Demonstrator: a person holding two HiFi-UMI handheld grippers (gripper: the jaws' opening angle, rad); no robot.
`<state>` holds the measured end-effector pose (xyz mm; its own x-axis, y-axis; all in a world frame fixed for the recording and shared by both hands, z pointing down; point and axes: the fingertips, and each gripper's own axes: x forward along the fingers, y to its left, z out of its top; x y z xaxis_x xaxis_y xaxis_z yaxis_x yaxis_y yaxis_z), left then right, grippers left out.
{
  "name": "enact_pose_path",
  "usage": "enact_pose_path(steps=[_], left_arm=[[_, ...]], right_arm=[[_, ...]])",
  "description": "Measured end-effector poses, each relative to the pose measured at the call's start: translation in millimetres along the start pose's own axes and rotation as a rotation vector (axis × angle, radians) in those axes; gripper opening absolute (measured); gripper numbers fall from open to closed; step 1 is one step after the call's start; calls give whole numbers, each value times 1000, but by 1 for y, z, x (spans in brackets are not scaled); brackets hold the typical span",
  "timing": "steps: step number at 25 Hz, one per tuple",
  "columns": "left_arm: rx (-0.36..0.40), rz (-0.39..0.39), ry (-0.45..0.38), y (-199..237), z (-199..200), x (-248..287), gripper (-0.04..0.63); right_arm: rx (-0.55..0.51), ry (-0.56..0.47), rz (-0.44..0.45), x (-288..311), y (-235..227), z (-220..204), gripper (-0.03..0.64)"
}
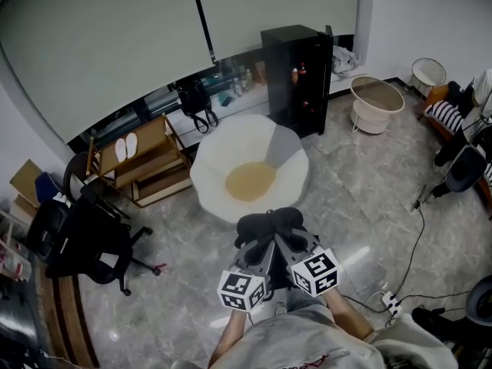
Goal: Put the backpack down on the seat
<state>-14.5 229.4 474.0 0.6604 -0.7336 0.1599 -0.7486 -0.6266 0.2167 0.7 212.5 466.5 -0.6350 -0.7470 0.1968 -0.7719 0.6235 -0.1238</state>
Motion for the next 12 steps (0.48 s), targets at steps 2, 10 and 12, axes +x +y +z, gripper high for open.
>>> enact_pose_path(steps=[2, 10, 12], left_arm=[[-2, -1, 5, 7, -1, 10, 46], [8, -3, 5, 58, 23, 66, 46], [10, 2, 3, 70, 32, 82, 46]], right_arm=[[3, 3, -3, 9, -9, -2, 40], [2, -7, -2, 68, -56, 20, 40], [1, -9, 3, 84, -69, 28, 40]])
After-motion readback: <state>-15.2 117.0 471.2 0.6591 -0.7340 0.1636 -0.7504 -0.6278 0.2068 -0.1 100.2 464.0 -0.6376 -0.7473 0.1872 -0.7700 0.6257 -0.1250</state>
